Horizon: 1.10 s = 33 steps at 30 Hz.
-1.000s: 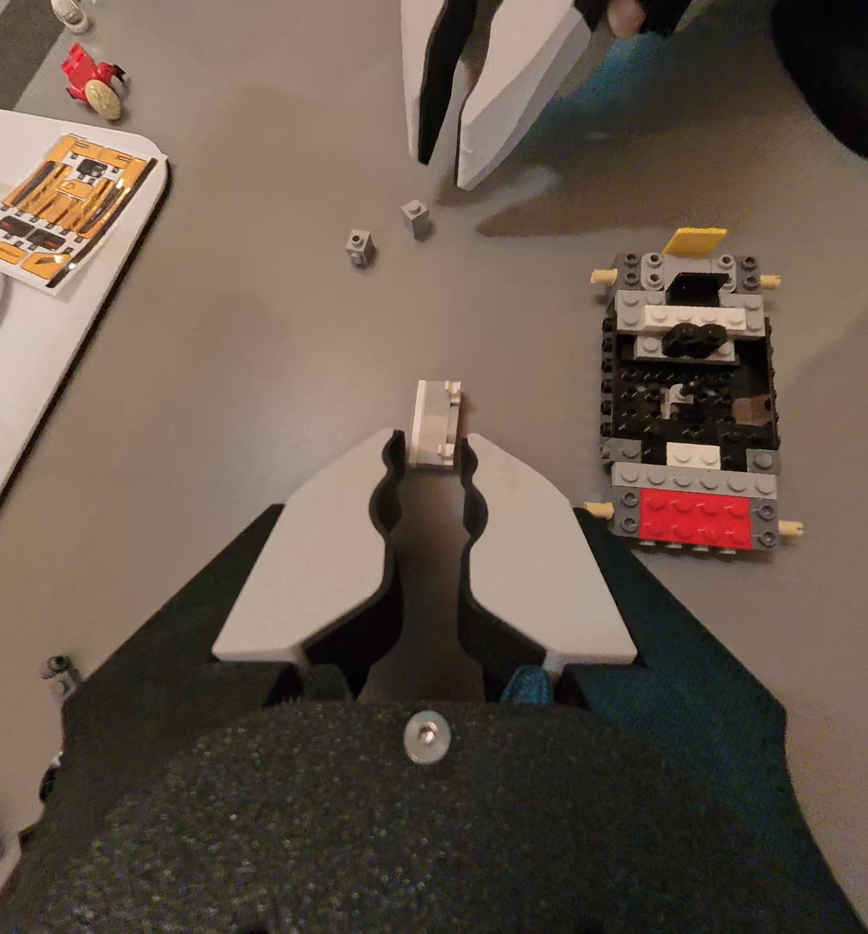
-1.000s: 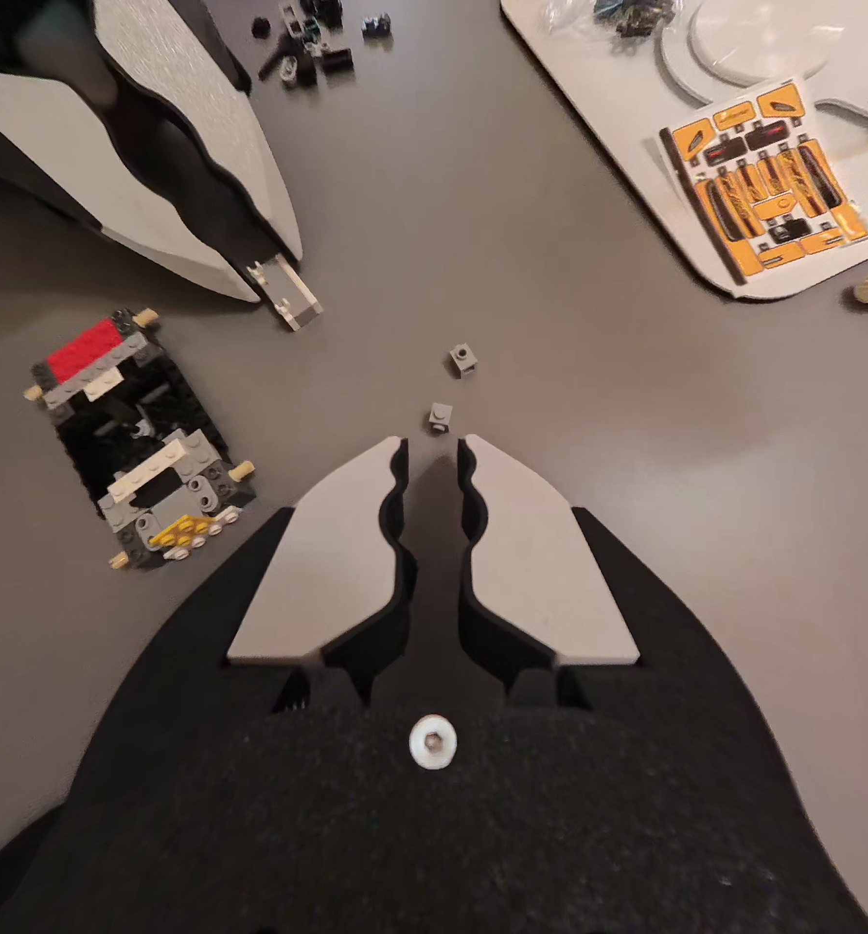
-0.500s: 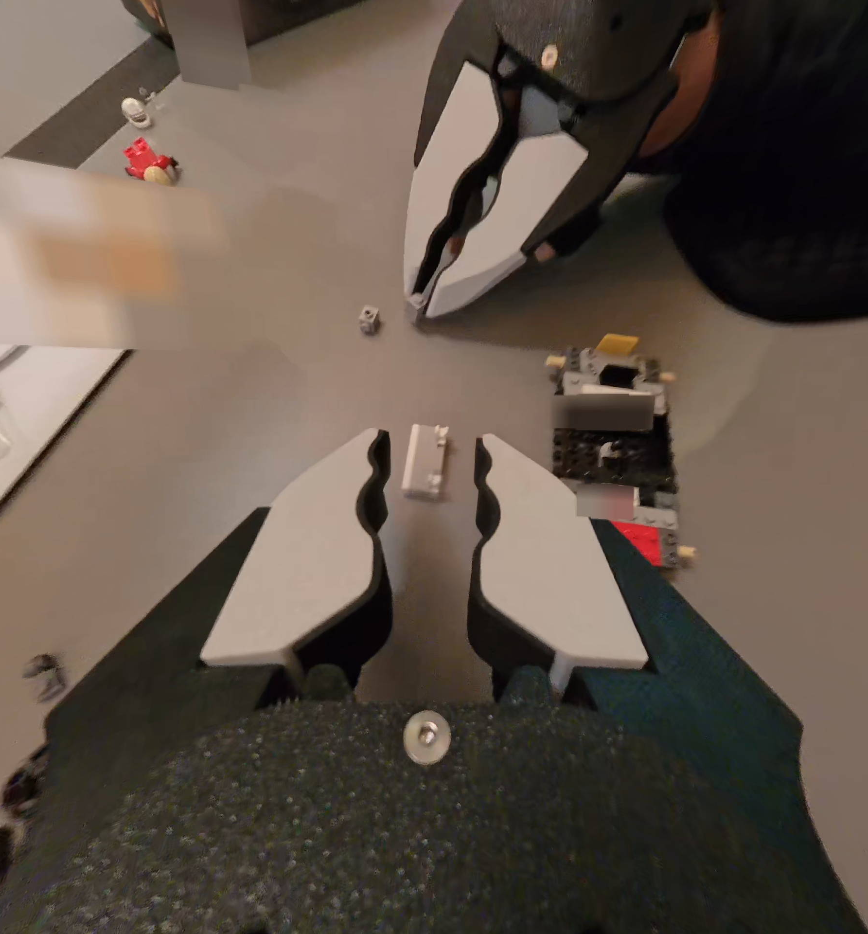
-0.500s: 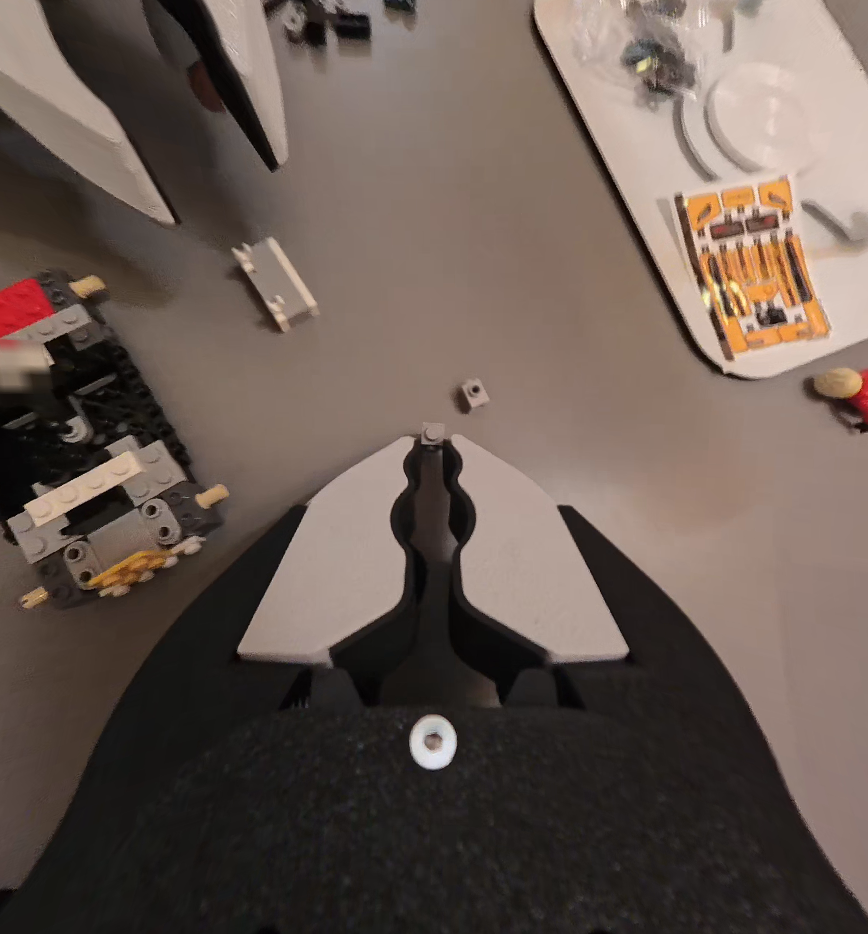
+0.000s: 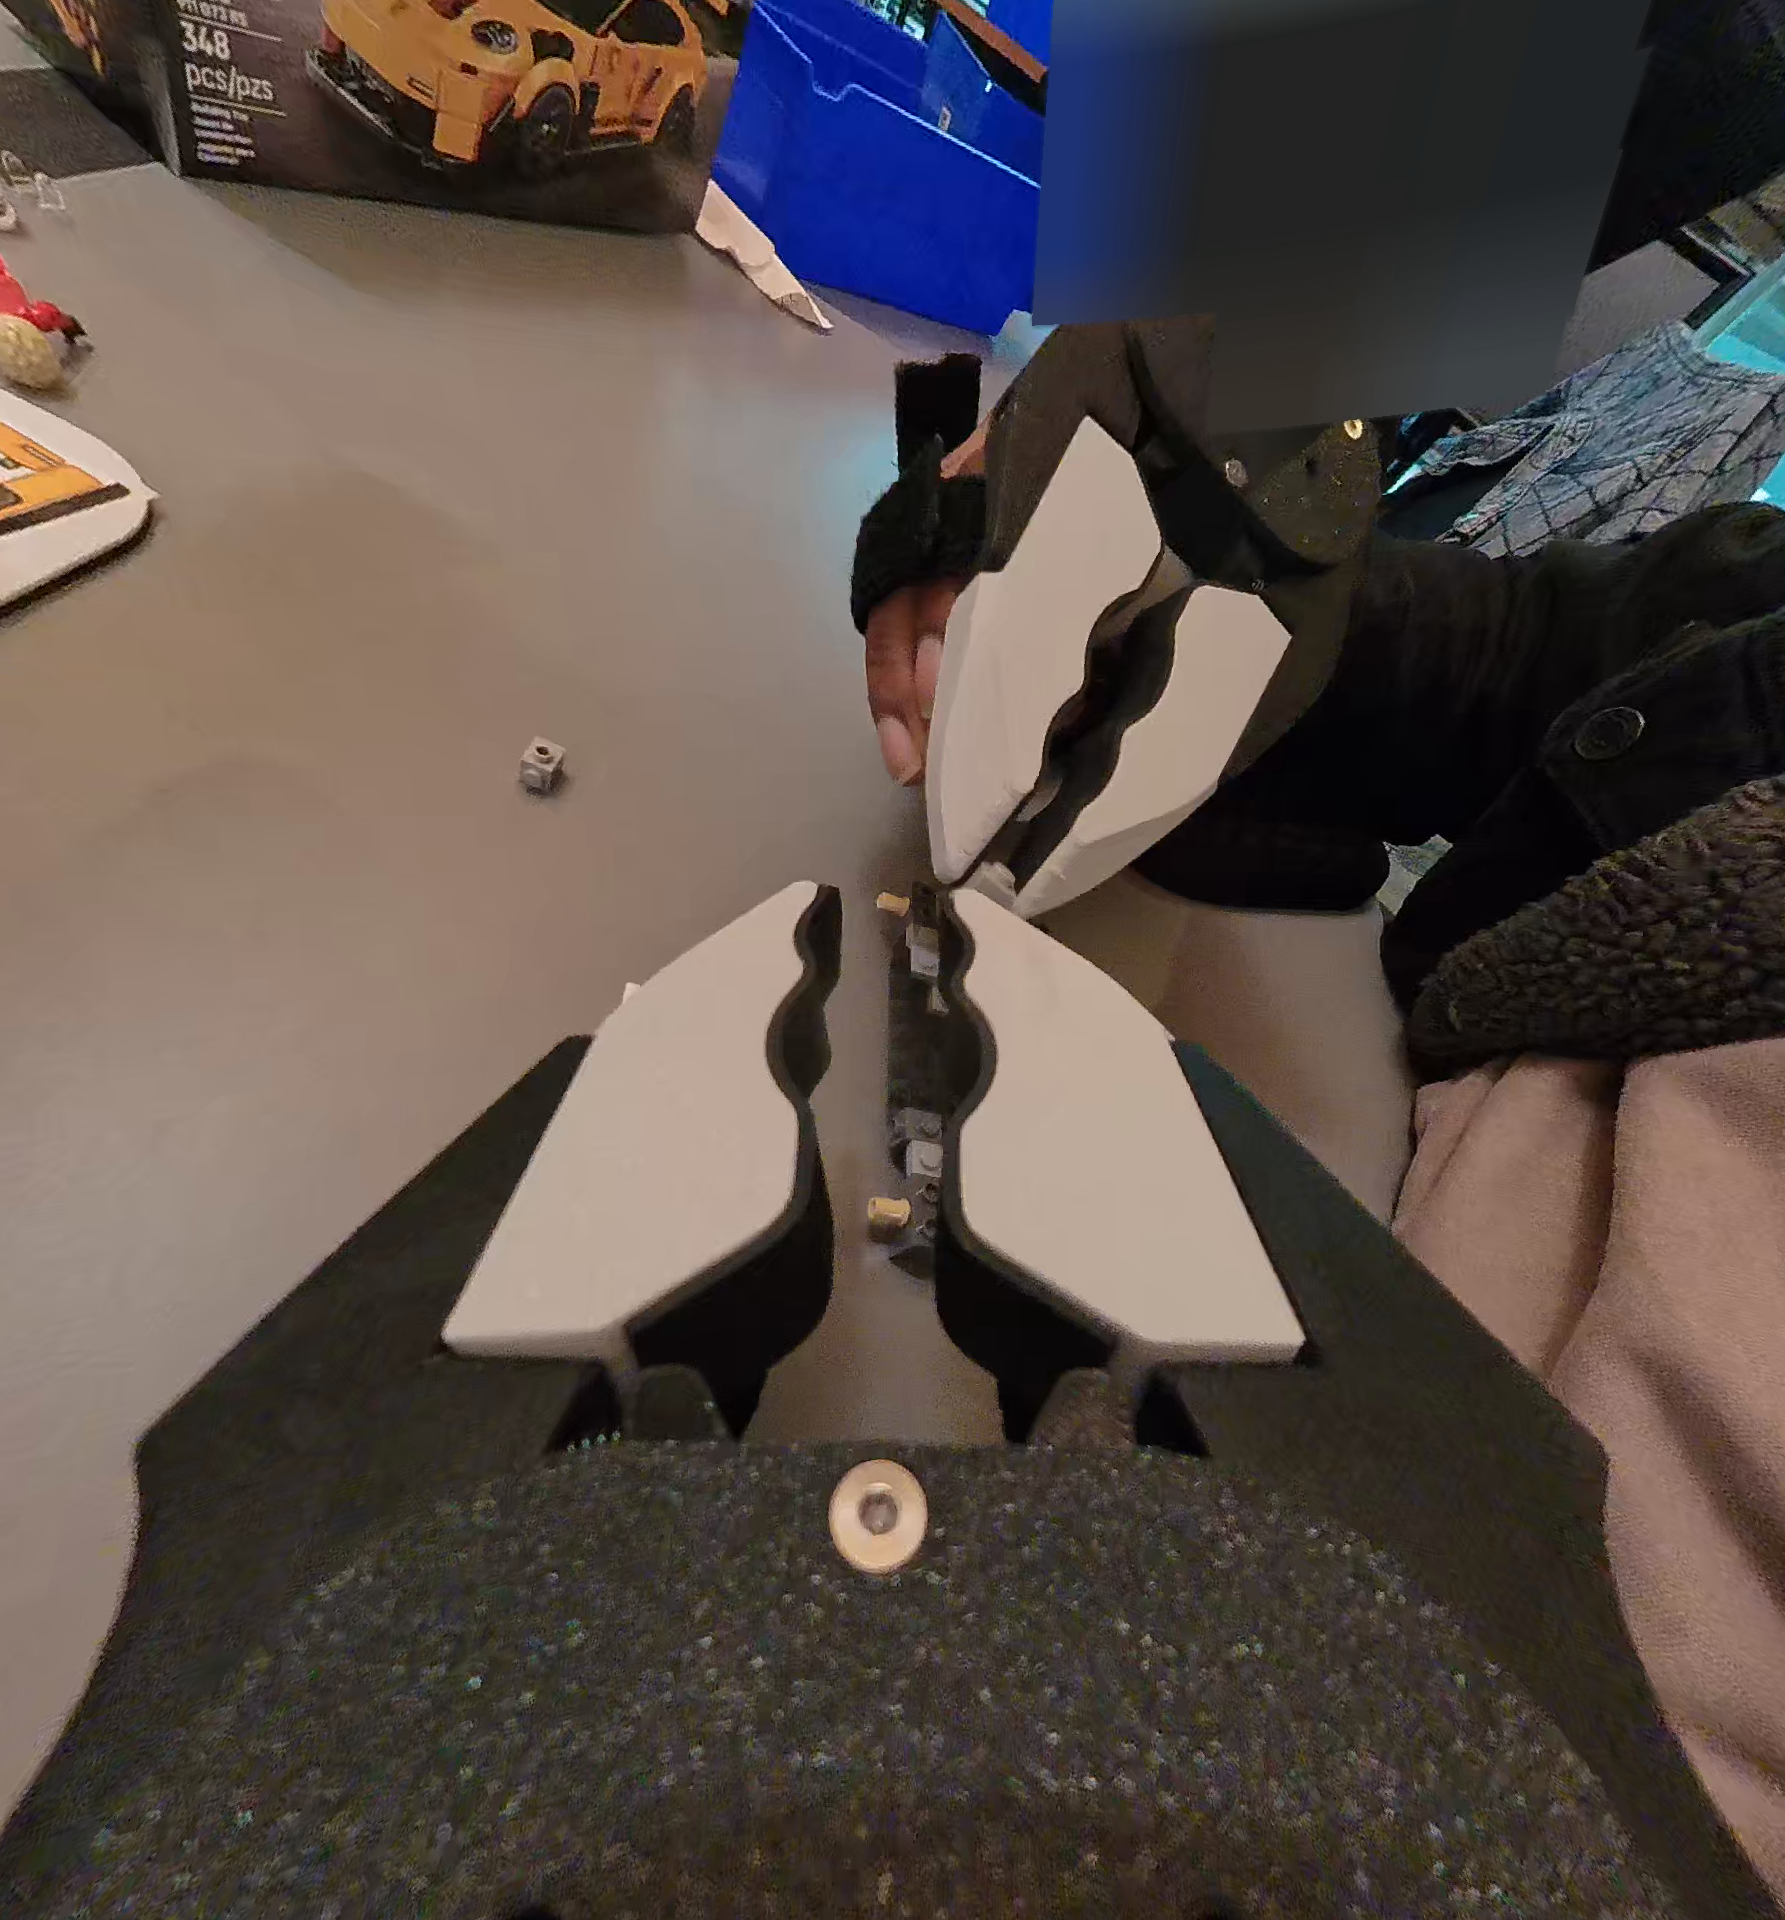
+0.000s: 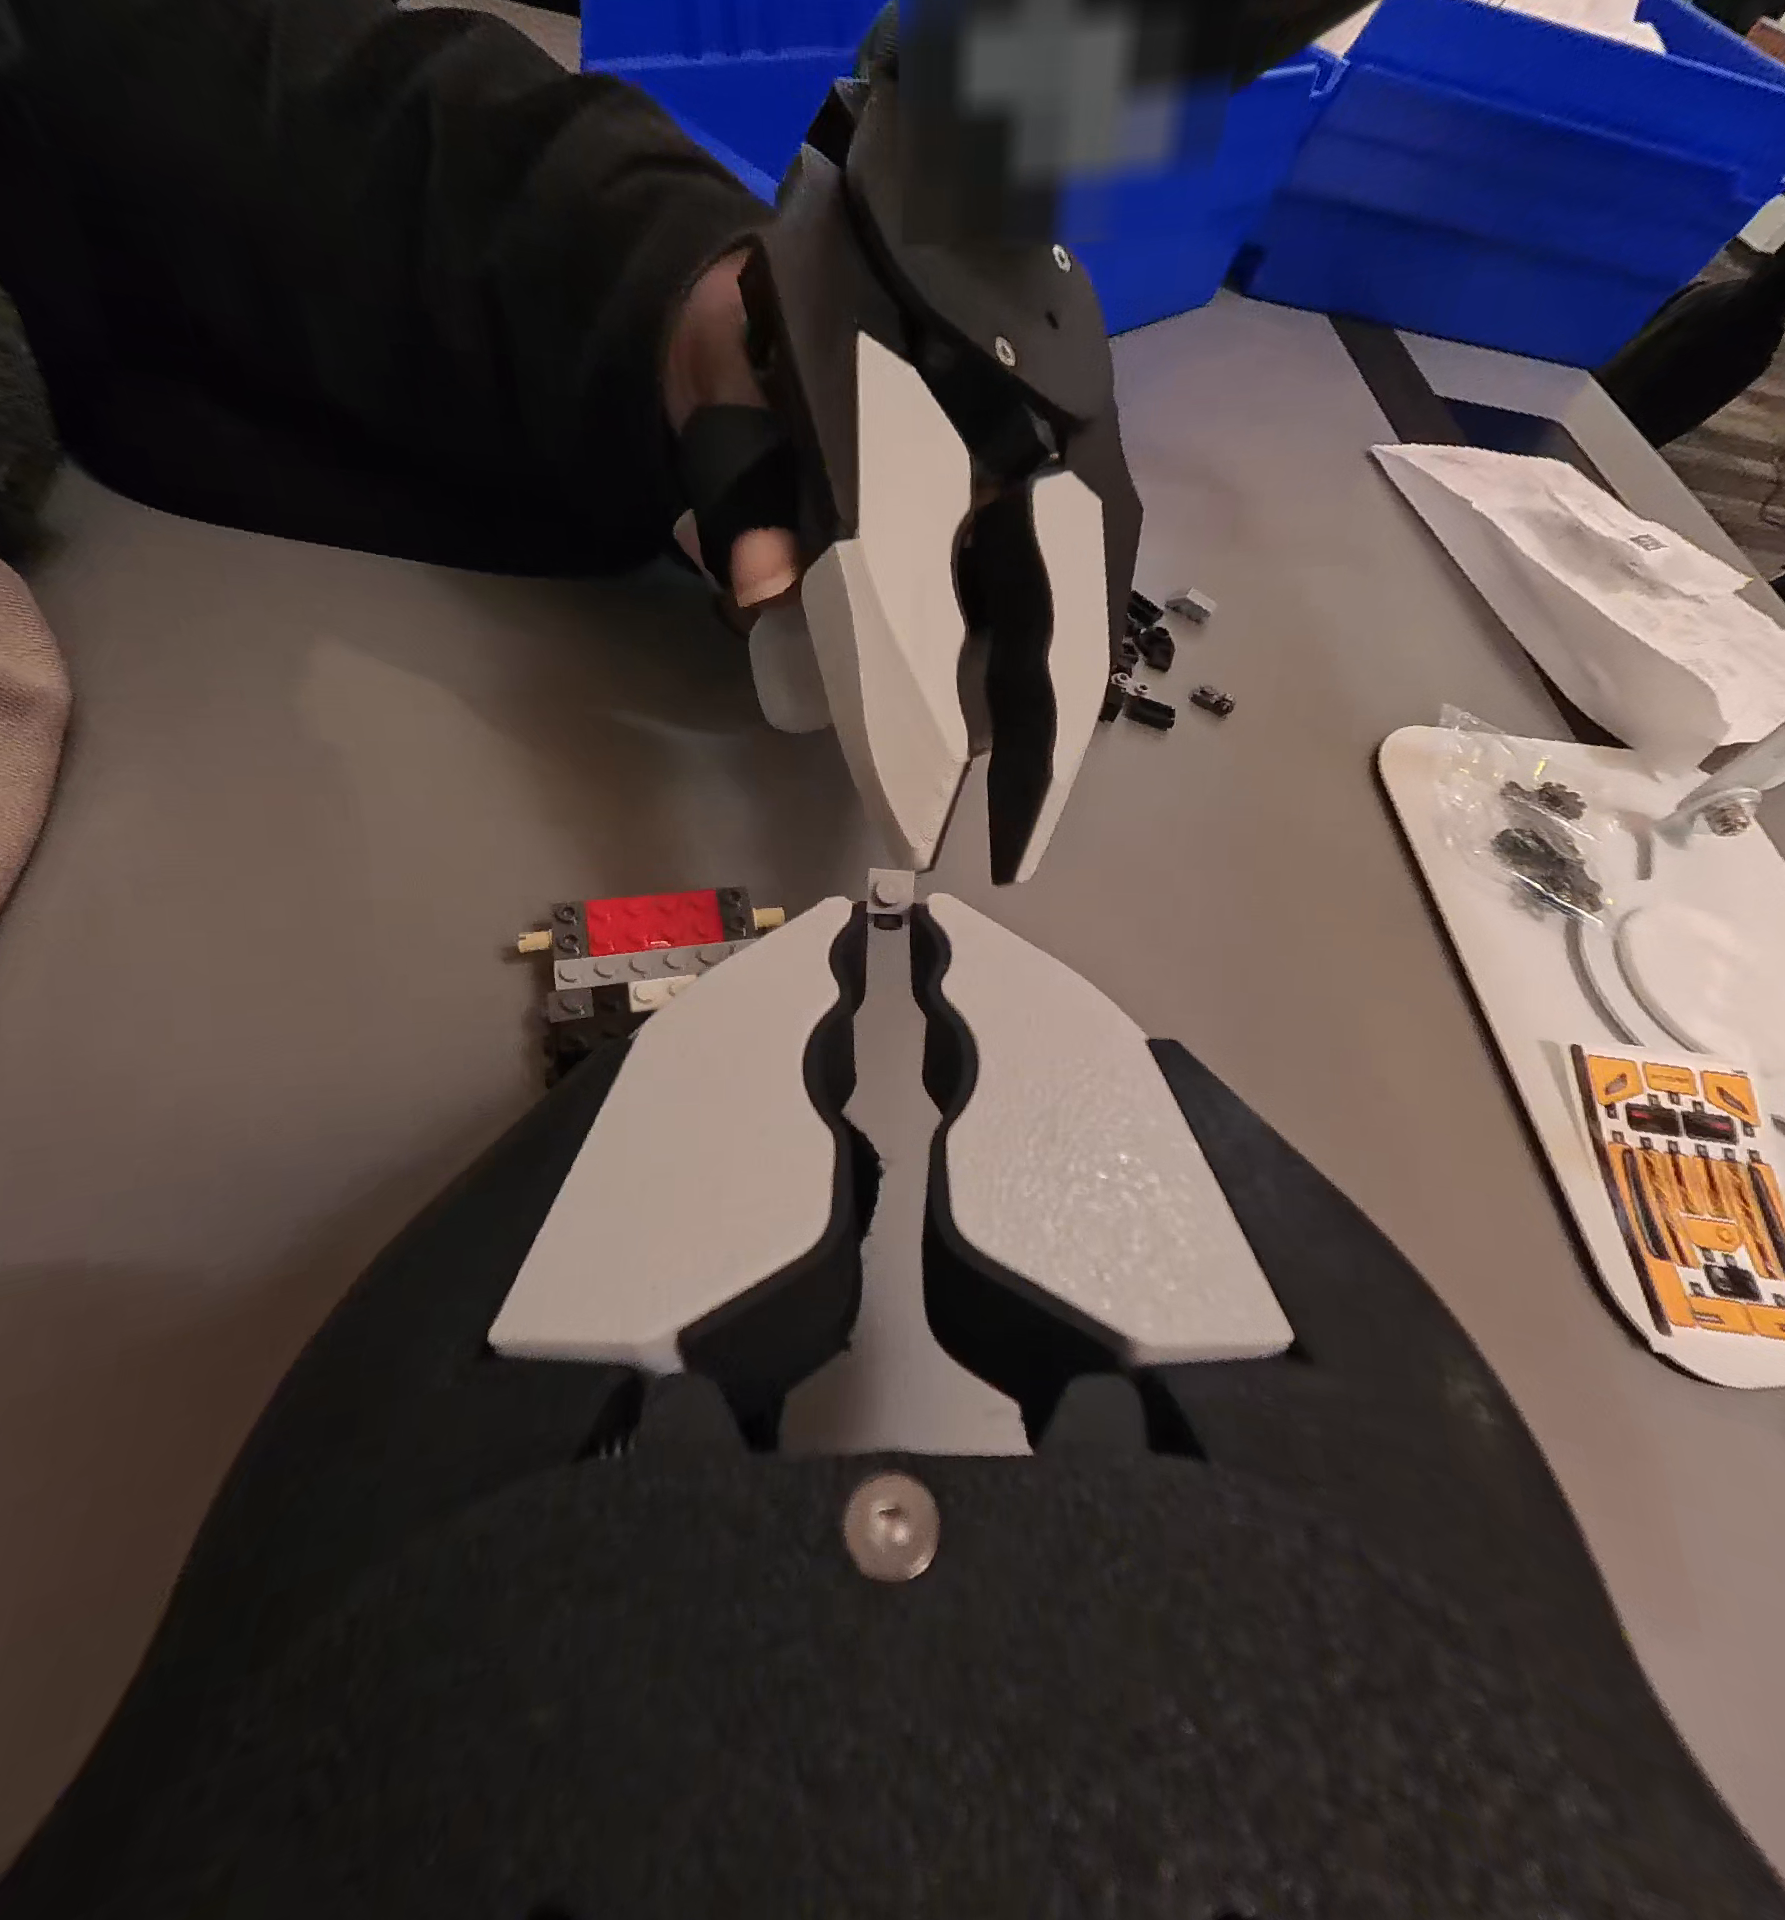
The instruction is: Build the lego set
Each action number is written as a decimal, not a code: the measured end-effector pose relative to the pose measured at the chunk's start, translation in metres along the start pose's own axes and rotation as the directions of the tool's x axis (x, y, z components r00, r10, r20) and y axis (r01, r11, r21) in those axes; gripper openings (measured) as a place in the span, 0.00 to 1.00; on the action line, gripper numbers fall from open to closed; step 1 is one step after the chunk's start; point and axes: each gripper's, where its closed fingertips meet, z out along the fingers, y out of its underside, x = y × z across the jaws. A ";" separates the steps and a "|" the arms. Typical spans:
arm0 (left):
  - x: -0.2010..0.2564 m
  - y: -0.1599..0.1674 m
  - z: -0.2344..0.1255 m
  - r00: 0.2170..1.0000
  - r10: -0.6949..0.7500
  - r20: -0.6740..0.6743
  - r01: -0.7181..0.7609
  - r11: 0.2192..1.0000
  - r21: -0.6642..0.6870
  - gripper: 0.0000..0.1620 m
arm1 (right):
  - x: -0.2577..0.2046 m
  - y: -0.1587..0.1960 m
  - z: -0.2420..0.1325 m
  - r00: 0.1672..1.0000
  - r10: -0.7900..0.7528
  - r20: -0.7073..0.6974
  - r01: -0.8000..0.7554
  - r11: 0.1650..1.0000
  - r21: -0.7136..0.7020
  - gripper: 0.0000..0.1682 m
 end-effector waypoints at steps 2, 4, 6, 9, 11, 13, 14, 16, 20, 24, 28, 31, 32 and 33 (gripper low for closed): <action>0.001 0.002 0.002 1.000 -0.007 -0.002 0.007 1.000 -0.007 0.11 | -0.001 0.000 0.000 1.000 0.000 0.003 0.000 1.000 0.004 0.04; 0.000 0.001 0.002 1.000 -0.014 0.005 0.014 1.000 0.000 0.12 | 0.000 -0.001 0.000 1.000 -0.005 -0.008 0.005 1.000 0.005 0.04; -0.001 0.000 0.002 1.000 -0.018 0.012 0.018 1.000 0.005 0.12 | 0.000 -0.002 -0.001 1.000 -0.006 -0.011 0.006 1.000 0.011 0.04; -0.002 0.000 0.002 1.000 -0.017 0.023 0.017 1.000 0.004 0.12 | 0.001 -0.002 -0.003 1.000 -0.010 -0.018 0.010 1.000 0.016 0.04; -0.003 0.001 0.002 0.999 -0.019 0.031 0.019 1.000 0.003 0.12 | 0.000 -0.003 -0.003 1.000 -0.013 -0.020 0.013 1.000 0.020 0.04; -0.003 0.002 0.003 0.999 -0.021 0.029 0.021 1.000 -0.004 0.12 | 0.000 -0.005 -0.003 1.000 -0.016 -0.022 0.016 0.999 0.029 0.04; -0.004 0.004 0.003 0.999 -0.020 0.034 0.021 1.000 -0.011 0.12 | 0.000 -0.006 -0.004 0.999 -0.018 -0.026 0.019 0.999 0.031 0.04; -0.003 0.006 0.005 0.999 -0.020 0.033 0.021 1.000 -0.022 0.11 | 0.000 -0.007 -0.004 0.999 -0.018 -0.028 0.019 0.999 0.038 0.04; 0.000 0.005 0.006 1.000 -0.026 0.016 0.026 1.000 -0.012 0.11 | -0.001 -0.007 -0.003 1.000 -0.015 -0.023 0.016 0.999 0.045 0.04; 0.000 0.002 0.005 0.999 -0.040 -0.001 0.040 0.999 0.006 0.10 | 0.001 -0.007 -0.004 0.999 -0.014 -0.033 0.016 0.999 0.050 0.04; -0.001 -0.003 0.001 0.996 -0.082 -0.025 0.083 0.995 0.046 0.10 | 0.004 -0.007 -0.006 0.999 -0.019 -0.048 0.022 0.998 0.055 0.04; 0.000 -0.004 0.001 0.993 -0.108 -0.052 0.111 0.992 0.054 0.10 | 0.003 -0.007 -0.006 0.998 -0.022 -0.050 0.025 0.998 0.057 0.04; 0.001 -0.004 0.001 0.992 -0.109 -0.058 0.112 0.992 0.052 0.10 | 0.004 -0.007 -0.006 0.998 -0.024 -0.053 0.027 0.998 0.056 0.04; 0.003 -0.003 0.001 0.992 -0.112 -0.066 0.115 0.992 0.050 0.10 | 0.004 -0.007 -0.006 0.998 -0.025 -0.055 0.028 0.998 0.055 0.04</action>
